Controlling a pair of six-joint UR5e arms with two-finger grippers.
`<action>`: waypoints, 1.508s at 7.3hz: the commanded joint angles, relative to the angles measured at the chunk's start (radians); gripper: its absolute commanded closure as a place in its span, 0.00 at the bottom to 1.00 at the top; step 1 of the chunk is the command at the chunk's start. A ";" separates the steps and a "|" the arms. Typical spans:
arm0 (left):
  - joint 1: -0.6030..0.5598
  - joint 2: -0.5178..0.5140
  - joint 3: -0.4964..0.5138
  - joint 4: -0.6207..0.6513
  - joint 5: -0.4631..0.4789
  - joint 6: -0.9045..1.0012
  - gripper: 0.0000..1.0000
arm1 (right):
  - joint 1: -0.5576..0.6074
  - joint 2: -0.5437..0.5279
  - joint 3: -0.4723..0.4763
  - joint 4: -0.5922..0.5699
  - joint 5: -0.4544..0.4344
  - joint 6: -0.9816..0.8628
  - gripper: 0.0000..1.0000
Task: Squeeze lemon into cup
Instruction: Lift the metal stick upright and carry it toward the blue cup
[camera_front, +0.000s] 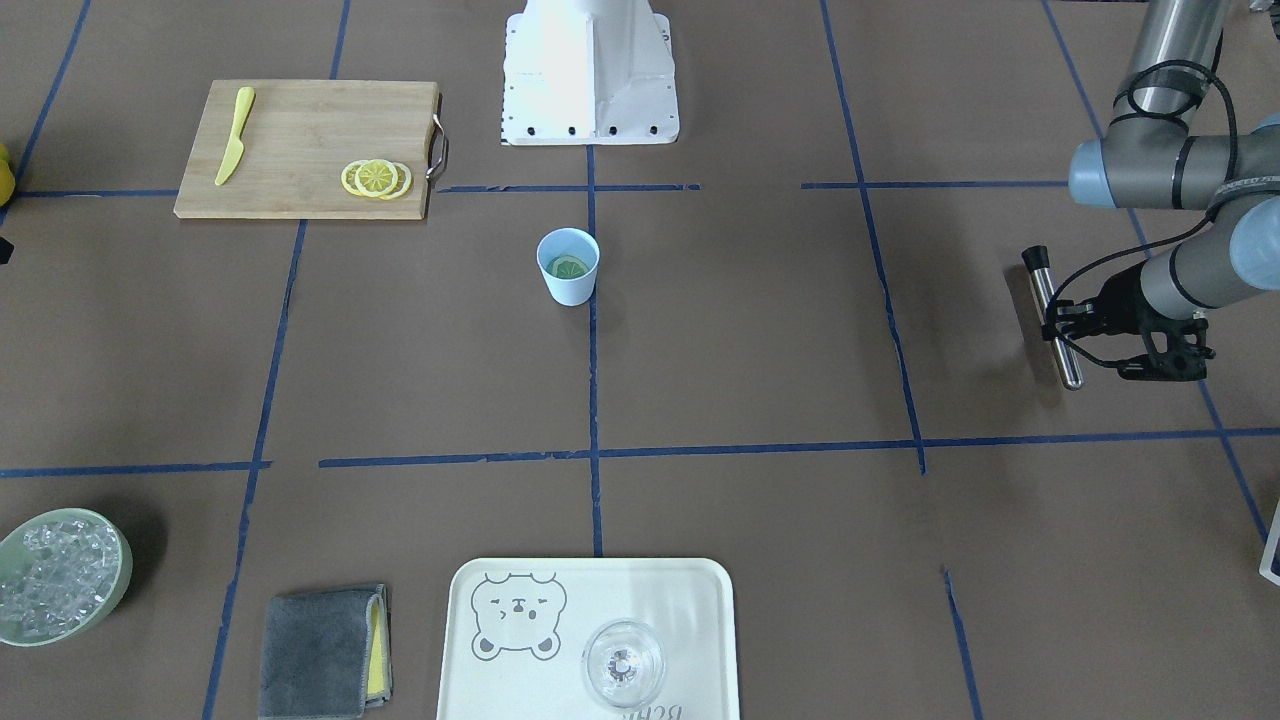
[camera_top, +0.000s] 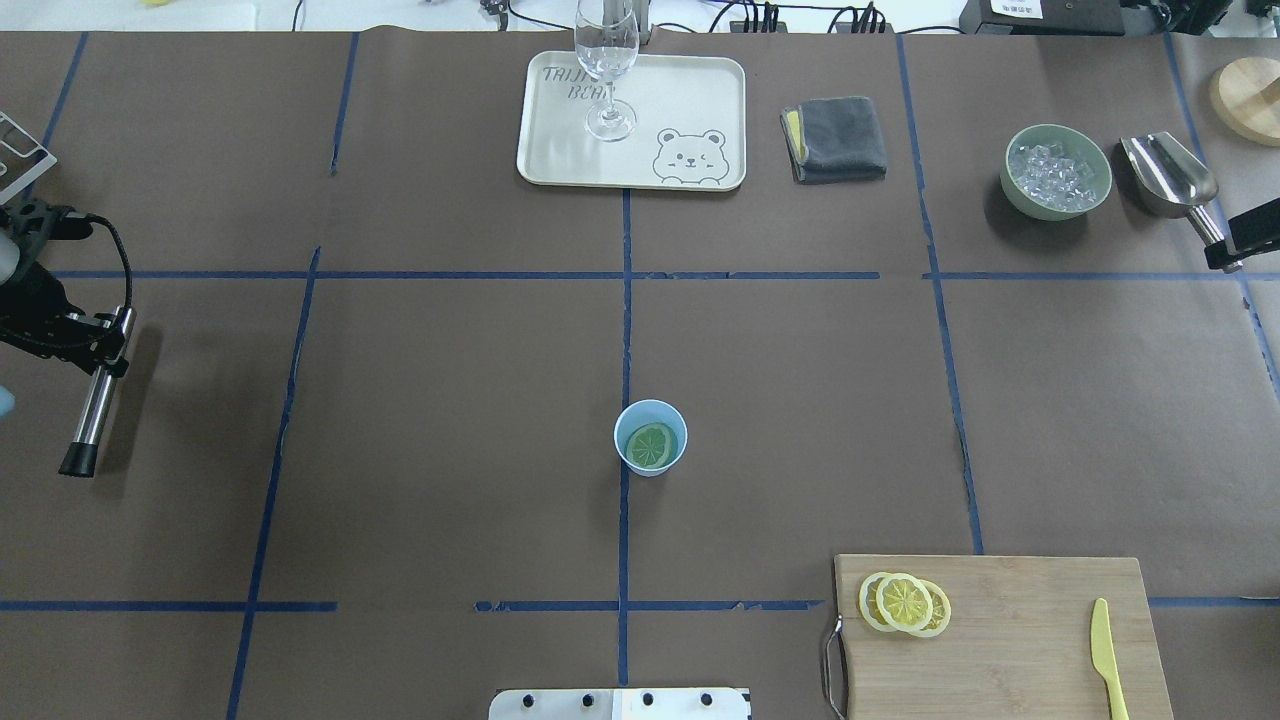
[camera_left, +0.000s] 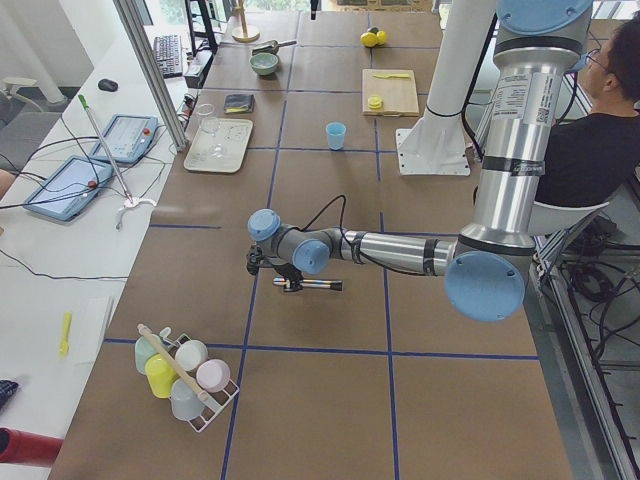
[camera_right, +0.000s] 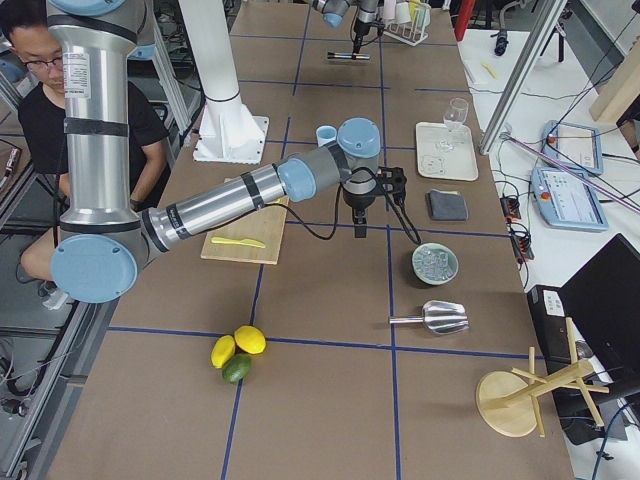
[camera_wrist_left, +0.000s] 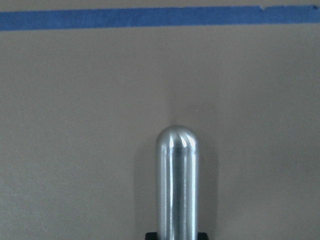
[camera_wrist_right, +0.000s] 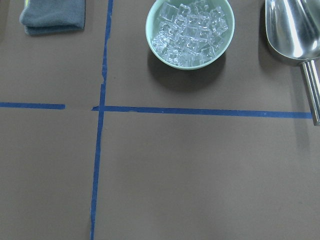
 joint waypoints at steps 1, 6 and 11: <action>-0.005 0.016 -0.222 0.011 0.014 0.001 1.00 | 0.007 0.001 0.000 -0.002 0.005 0.000 0.00; -0.007 -0.141 -0.548 0.001 0.217 -0.014 1.00 | 0.047 -0.069 0.020 0.002 0.004 -0.002 0.00; 0.097 -0.259 -0.582 -0.287 0.421 -0.275 1.00 | 0.264 -0.129 -0.166 -0.008 -0.003 -0.406 0.00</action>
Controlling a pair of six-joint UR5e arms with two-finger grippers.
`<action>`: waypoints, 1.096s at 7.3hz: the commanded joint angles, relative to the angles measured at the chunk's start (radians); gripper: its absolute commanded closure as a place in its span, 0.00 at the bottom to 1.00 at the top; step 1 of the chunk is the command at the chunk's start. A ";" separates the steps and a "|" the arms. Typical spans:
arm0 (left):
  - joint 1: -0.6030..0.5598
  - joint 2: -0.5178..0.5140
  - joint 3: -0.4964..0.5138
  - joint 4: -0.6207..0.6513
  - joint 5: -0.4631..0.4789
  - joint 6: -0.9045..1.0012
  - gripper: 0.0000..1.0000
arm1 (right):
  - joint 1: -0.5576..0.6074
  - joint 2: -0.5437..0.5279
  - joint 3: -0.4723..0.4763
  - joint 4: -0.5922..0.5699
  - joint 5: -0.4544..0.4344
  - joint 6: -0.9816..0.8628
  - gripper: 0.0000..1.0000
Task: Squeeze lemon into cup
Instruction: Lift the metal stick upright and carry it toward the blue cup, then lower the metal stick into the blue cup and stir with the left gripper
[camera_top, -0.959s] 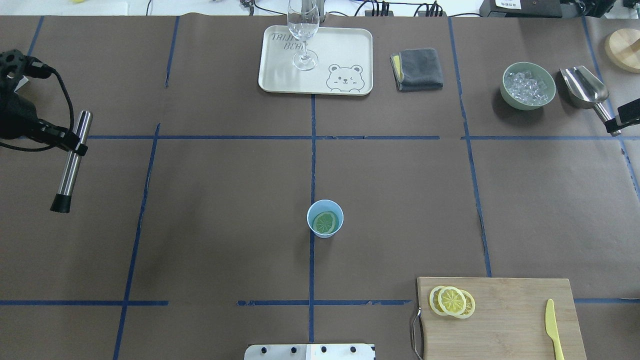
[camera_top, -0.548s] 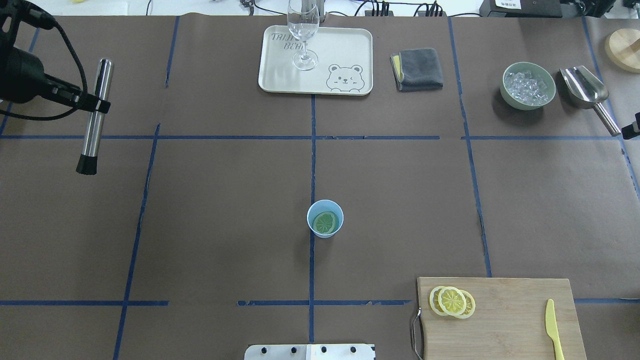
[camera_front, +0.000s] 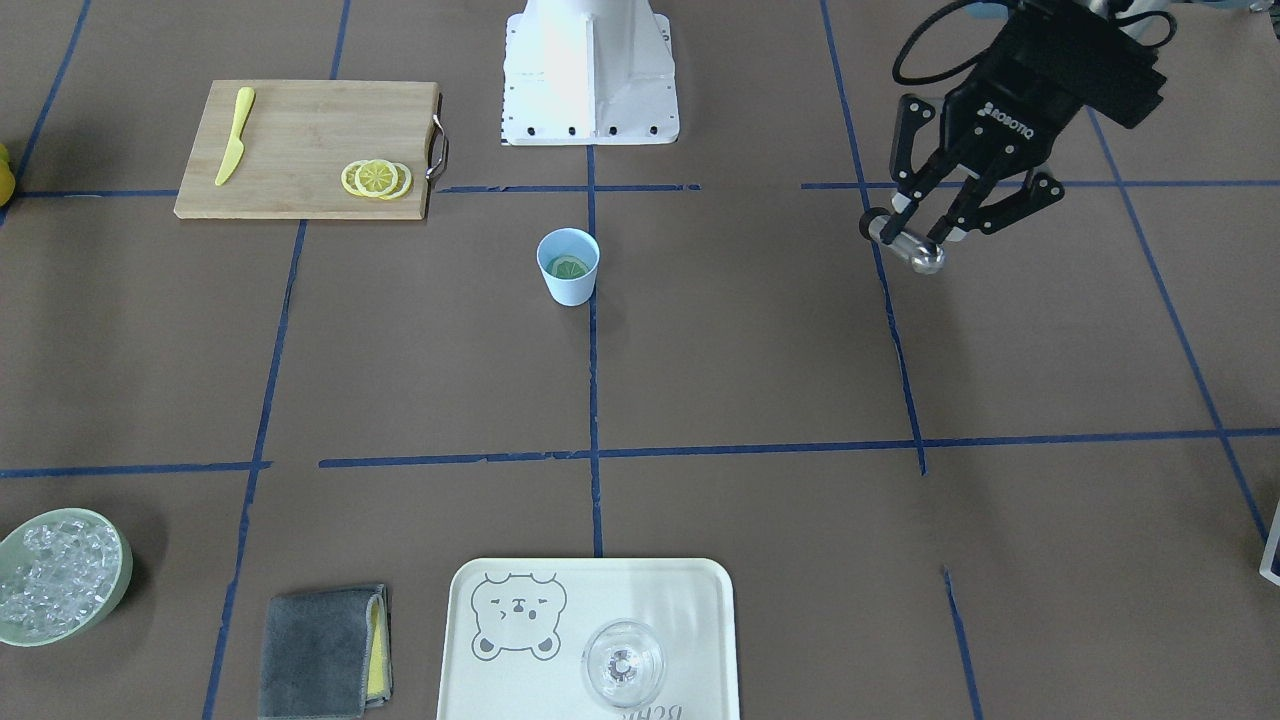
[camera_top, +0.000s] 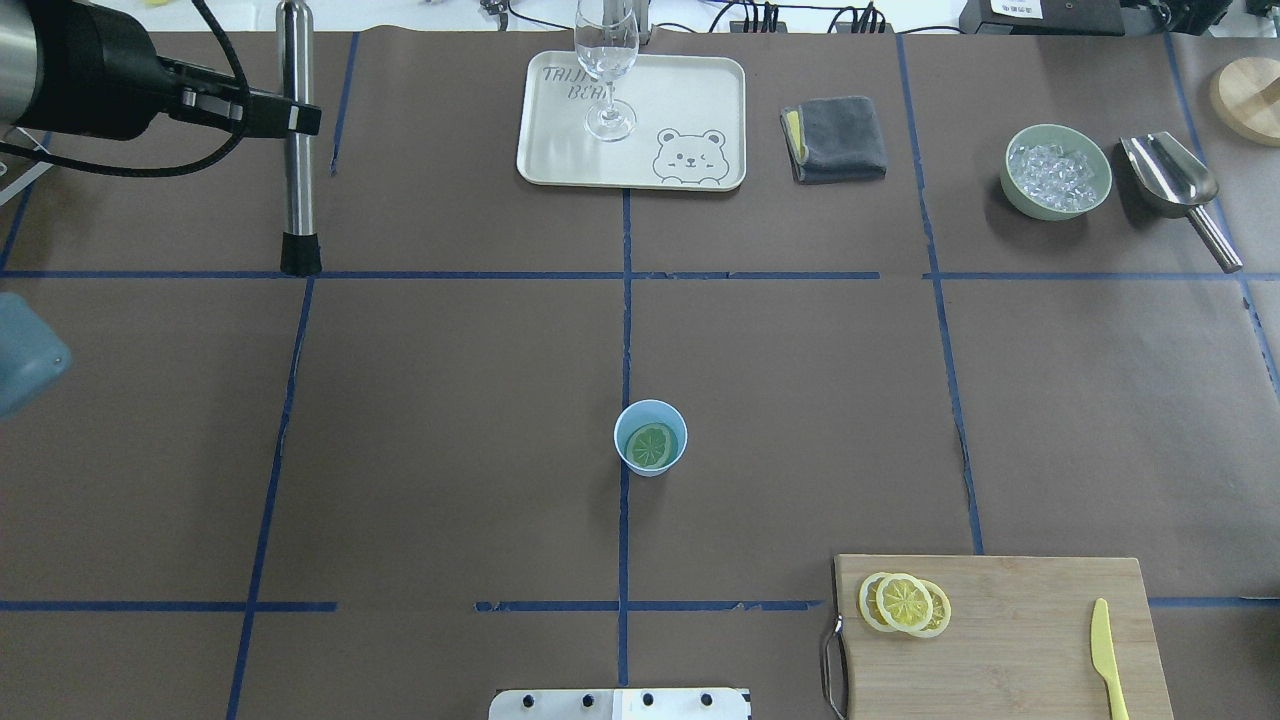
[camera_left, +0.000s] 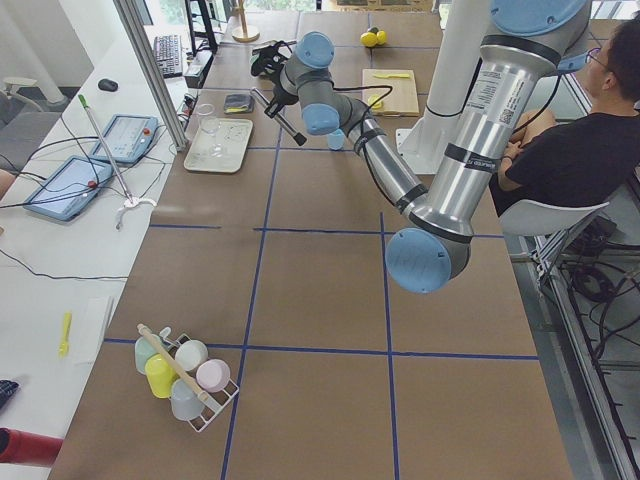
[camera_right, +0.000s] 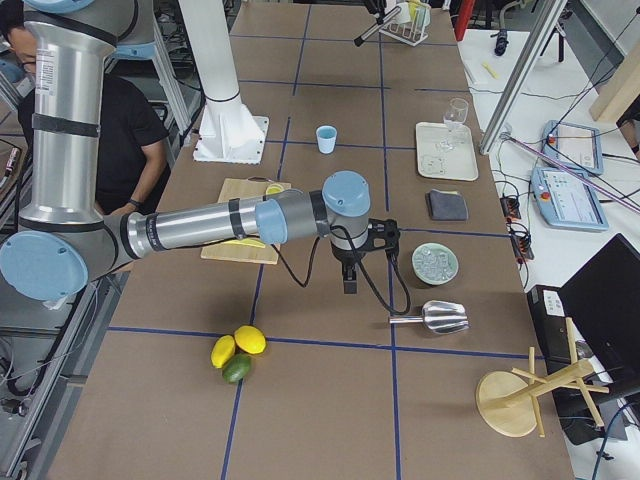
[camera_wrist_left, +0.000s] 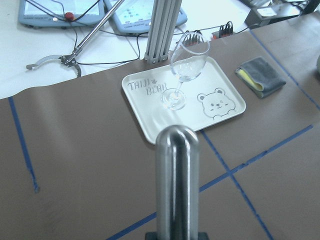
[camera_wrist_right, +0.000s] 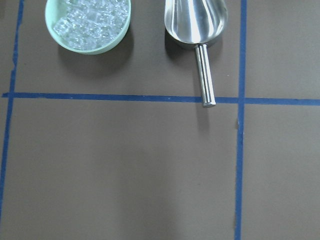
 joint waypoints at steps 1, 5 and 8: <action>0.083 -0.003 -0.024 -0.147 0.154 -0.031 1.00 | 0.088 -0.031 -0.036 -0.013 -0.003 -0.144 0.00; 0.514 -0.011 -0.013 -0.197 0.764 -0.099 1.00 | 0.114 0.008 -0.140 -0.020 -0.003 -0.174 0.00; 0.713 -0.142 0.114 -0.199 0.994 -0.158 1.00 | 0.116 0.018 -0.147 -0.022 0.004 -0.172 0.00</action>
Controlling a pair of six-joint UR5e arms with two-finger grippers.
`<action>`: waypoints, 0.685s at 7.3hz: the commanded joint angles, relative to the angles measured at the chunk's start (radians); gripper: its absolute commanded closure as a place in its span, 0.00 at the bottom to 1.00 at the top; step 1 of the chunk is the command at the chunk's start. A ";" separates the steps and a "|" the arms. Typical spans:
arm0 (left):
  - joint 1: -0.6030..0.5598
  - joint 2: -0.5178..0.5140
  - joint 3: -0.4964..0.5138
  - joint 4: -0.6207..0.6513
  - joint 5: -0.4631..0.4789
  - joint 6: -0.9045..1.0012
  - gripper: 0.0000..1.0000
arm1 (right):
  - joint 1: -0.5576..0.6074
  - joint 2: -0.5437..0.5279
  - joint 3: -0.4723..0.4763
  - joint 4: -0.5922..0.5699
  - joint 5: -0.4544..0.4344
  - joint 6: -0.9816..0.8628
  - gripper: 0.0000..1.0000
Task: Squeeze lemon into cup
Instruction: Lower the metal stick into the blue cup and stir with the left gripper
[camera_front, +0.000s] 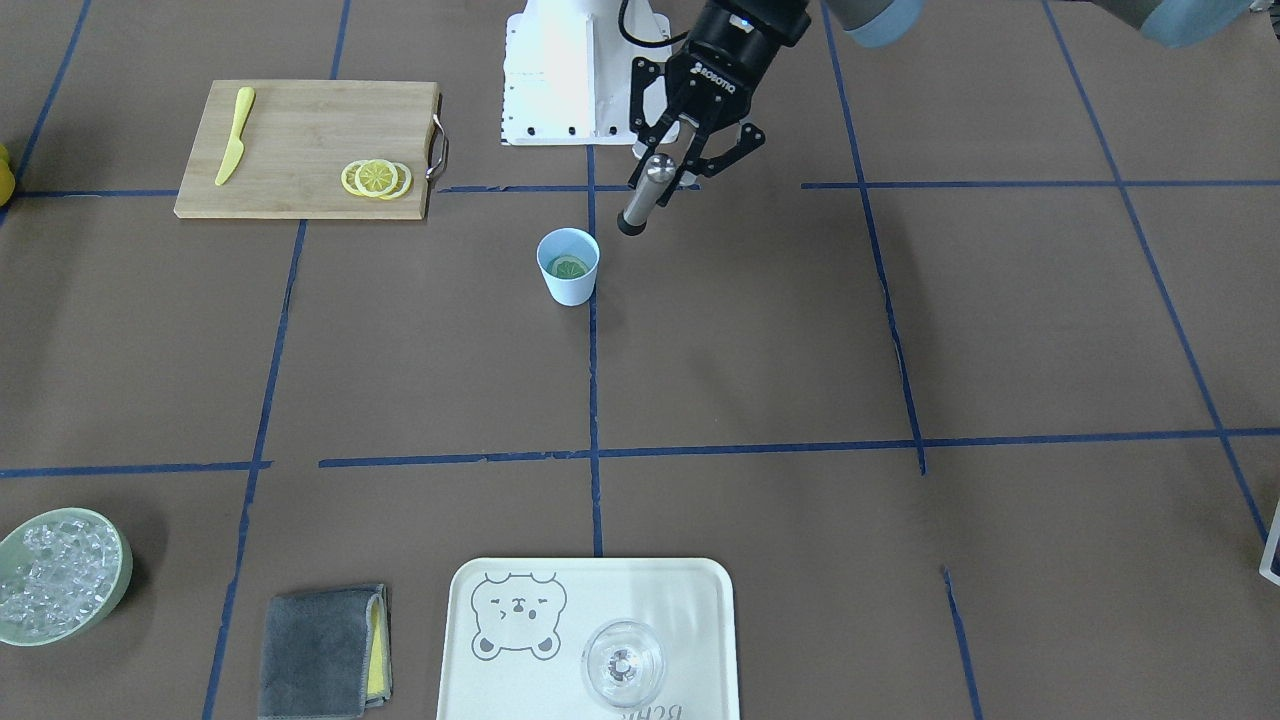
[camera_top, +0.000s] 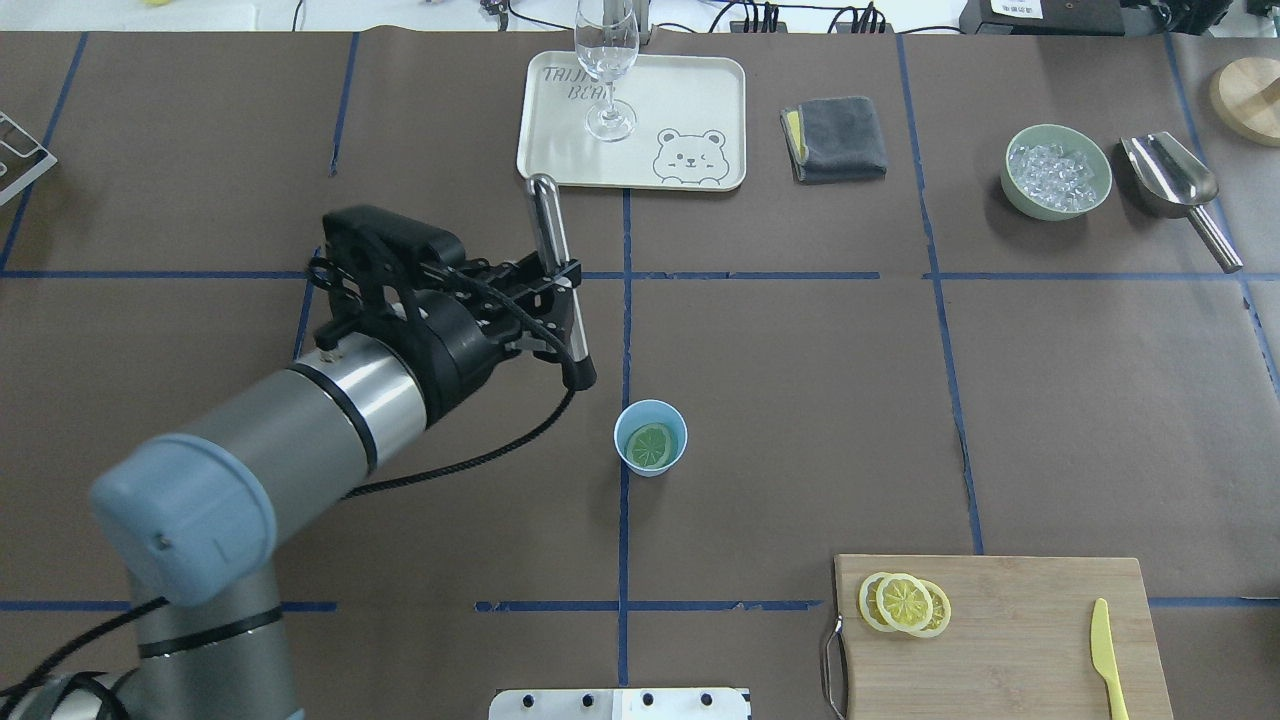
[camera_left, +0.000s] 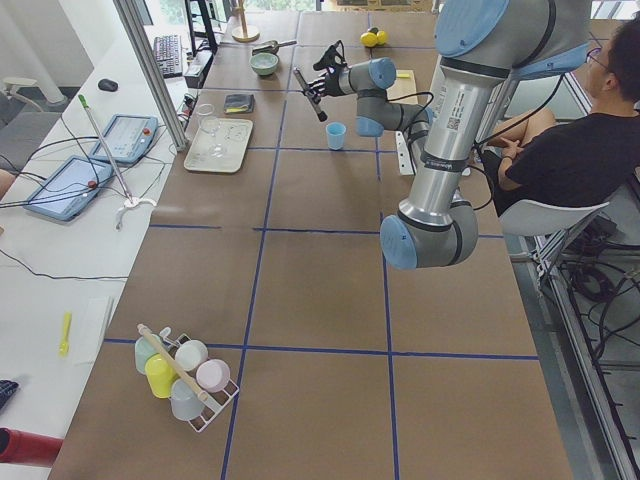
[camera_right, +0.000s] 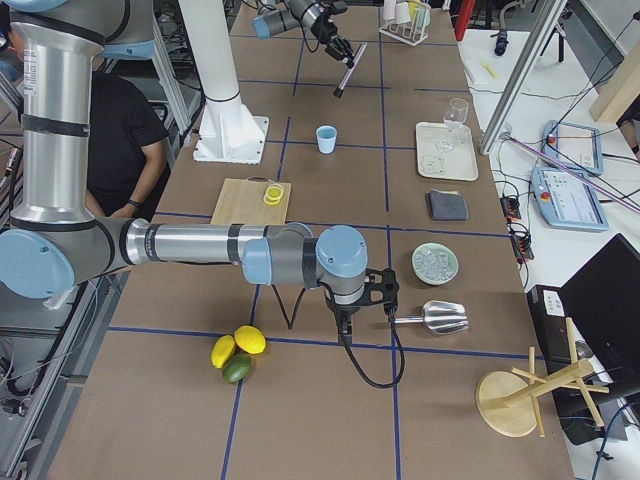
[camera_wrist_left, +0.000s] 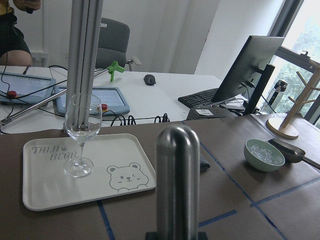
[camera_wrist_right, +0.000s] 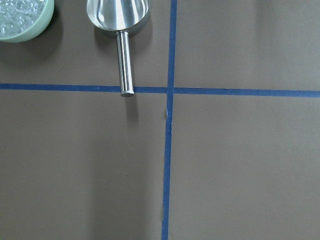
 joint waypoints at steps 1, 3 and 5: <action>0.062 -0.061 0.095 -0.003 0.052 -0.039 1.00 | 0.000 0.002 -0.002 0.000 0.001 0.001 0.00; 0.065 -0.104 0.168 -0.029 0.052 -0.047 1.00 | 0.001 0.002 -0.001 0.000 0.003 0.001 0.00; 0.066 -0.104 0.224 -0.078 0.052 -0.047 1.00 | 0.001 0.002 -0.001 0.000 0.003 0.001 0.00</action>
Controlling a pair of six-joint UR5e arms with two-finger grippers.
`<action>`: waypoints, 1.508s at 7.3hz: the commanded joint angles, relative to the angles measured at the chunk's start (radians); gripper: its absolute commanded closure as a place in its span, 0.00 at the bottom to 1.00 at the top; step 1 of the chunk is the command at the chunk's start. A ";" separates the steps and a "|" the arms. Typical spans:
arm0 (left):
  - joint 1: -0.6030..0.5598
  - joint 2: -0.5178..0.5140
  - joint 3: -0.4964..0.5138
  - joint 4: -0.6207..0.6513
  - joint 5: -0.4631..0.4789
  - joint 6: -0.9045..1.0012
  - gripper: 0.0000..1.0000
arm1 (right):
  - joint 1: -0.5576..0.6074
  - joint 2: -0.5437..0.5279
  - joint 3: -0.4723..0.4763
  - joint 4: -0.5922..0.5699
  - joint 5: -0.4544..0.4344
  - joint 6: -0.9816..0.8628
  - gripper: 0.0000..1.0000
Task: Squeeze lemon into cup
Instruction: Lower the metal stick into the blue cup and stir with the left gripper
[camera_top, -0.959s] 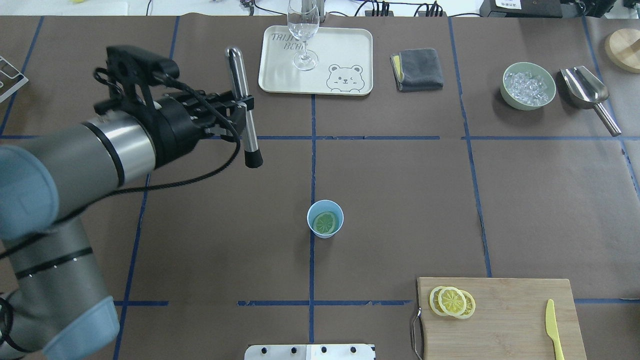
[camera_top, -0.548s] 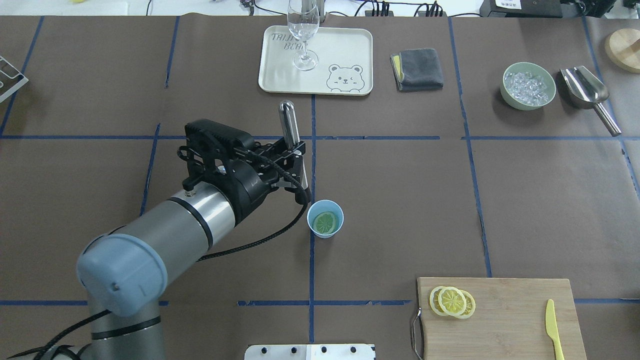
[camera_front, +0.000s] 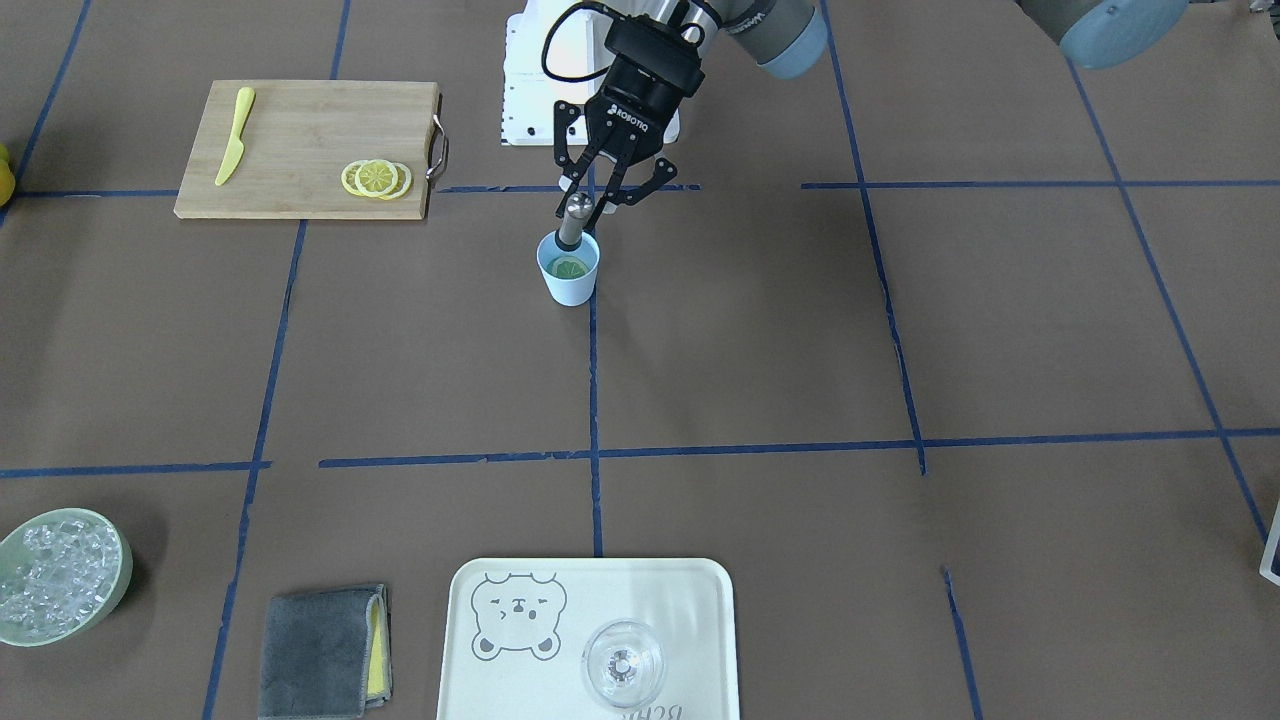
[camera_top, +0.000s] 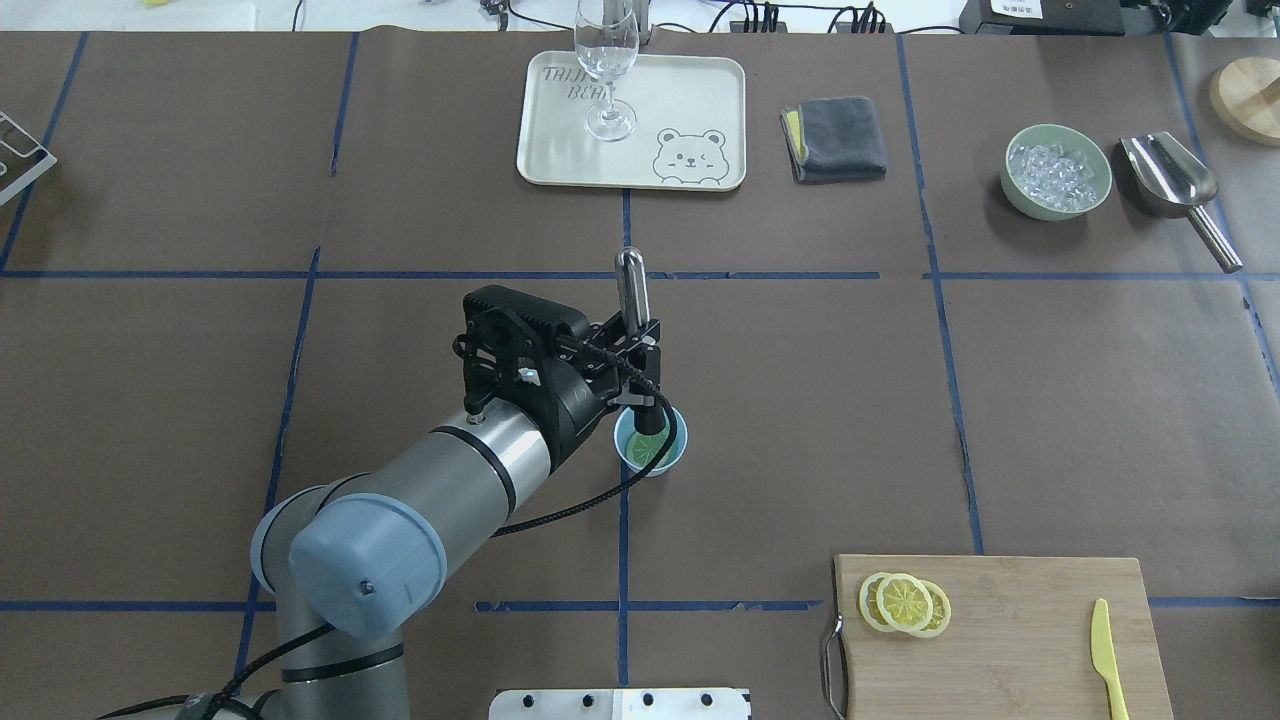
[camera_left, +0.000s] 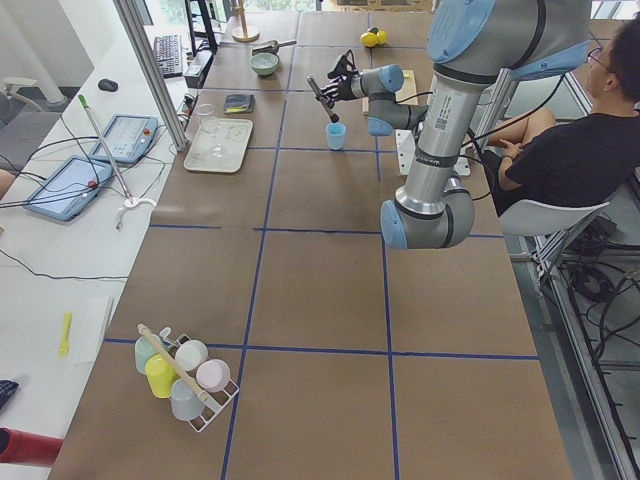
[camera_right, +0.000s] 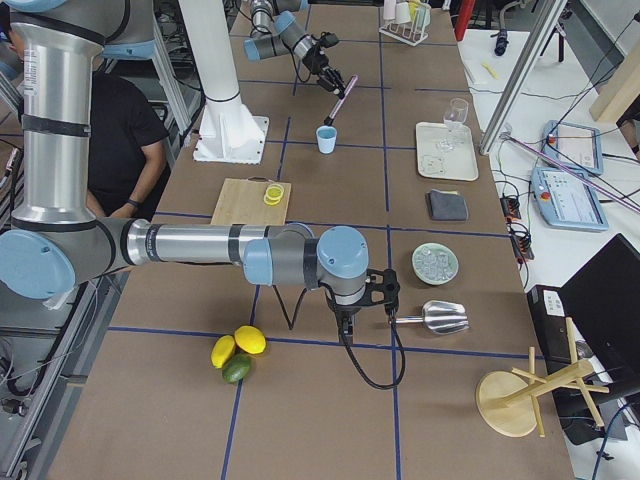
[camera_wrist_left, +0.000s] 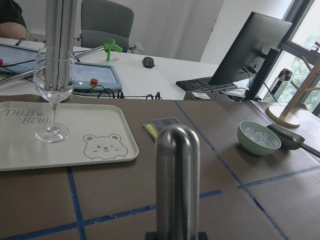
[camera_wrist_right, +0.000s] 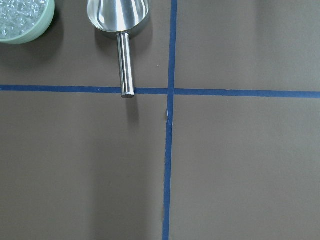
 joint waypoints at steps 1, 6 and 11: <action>0.003 -0.003 0.034 -0.023 0.000 -0.001 1.00 | 0.000 0.000 0.000 0.000 0.000 0.000 0.00; 0.029 -0.009 0.139 -0.085 0.000 -0.022 1.00 | 0.000 -0.002 0.002 0.000 0.000 0.002 0.00; 0.017 -0.003 0.013 -0.079 -0.014 0.106 1.00 | 0.002 -0.002 0.002 0.000 0.000 0.002 0.00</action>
